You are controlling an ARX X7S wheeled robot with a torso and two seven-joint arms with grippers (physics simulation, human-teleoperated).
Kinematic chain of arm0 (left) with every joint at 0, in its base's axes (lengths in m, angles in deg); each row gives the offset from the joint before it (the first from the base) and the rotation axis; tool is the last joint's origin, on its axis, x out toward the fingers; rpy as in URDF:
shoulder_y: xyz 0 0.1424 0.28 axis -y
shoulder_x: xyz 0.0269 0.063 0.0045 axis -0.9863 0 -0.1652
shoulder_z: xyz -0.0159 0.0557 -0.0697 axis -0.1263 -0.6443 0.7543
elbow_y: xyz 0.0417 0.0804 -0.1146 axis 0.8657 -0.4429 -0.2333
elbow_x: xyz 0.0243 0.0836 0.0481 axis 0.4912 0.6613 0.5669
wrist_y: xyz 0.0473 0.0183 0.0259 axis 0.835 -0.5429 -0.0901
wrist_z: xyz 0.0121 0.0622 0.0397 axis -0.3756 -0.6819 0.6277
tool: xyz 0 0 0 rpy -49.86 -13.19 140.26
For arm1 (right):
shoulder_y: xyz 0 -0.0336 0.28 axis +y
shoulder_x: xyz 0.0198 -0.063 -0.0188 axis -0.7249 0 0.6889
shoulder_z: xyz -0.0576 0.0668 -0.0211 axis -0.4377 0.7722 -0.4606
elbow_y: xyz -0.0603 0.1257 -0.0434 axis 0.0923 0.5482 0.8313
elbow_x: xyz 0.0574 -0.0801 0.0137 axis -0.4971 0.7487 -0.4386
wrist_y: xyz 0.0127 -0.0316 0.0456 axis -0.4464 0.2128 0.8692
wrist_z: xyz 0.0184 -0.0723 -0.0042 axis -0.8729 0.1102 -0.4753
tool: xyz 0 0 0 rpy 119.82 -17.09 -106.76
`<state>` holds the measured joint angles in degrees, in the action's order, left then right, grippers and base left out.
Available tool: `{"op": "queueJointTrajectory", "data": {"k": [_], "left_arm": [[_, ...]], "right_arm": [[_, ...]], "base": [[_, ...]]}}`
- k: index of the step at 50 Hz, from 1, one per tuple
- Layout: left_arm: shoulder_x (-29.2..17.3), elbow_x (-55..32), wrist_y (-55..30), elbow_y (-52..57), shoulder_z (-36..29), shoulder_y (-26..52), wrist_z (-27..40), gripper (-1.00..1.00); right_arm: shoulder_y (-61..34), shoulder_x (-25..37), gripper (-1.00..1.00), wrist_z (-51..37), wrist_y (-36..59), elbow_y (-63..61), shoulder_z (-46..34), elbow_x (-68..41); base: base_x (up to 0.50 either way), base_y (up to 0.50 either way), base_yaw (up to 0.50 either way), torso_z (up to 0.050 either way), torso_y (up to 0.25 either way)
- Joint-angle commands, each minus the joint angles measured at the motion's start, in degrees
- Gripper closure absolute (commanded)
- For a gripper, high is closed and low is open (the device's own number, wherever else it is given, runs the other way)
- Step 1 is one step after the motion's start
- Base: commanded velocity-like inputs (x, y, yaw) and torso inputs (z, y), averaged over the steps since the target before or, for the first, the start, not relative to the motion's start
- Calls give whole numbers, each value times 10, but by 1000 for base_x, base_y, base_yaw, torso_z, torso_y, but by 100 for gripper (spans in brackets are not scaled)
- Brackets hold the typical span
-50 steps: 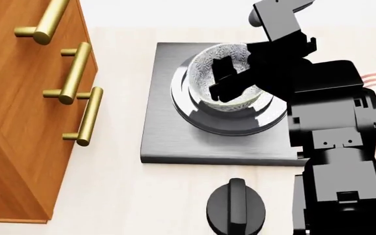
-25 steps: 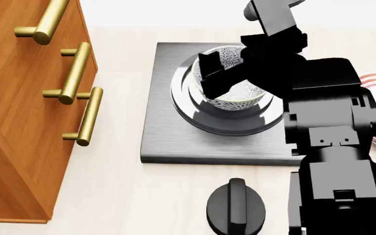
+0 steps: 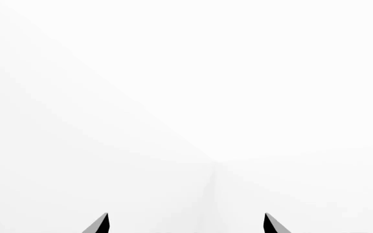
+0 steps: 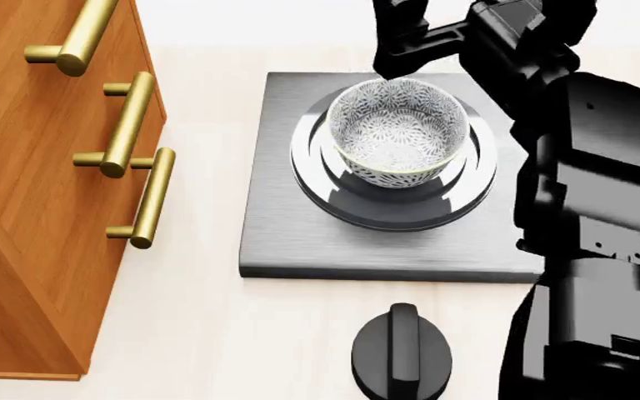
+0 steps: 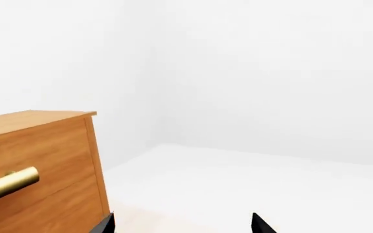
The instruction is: Put the bowl on the stove.
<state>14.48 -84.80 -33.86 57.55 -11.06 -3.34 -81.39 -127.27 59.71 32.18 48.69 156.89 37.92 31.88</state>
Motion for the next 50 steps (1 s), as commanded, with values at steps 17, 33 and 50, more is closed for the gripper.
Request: {"op": "queueJointTrajectory", "data": {"k": [17,33,50], "left_arm": [[10,5,1,7,4,1,-1,-100],[10,6,3,3,5,1,-1,-100],[12,15,3,-4,2,3,0,-100]], "right_arm": [[440,-58,-100,-33,207,-778,175,-176],[539,-63,-100,-70,198,-947,286,-289],[590,-78,-100,-114,146,-1005,403,-394]], "base": [[0,0,0,0,0],[0,0,0,0,0],[0,0,0,0,0]]}}
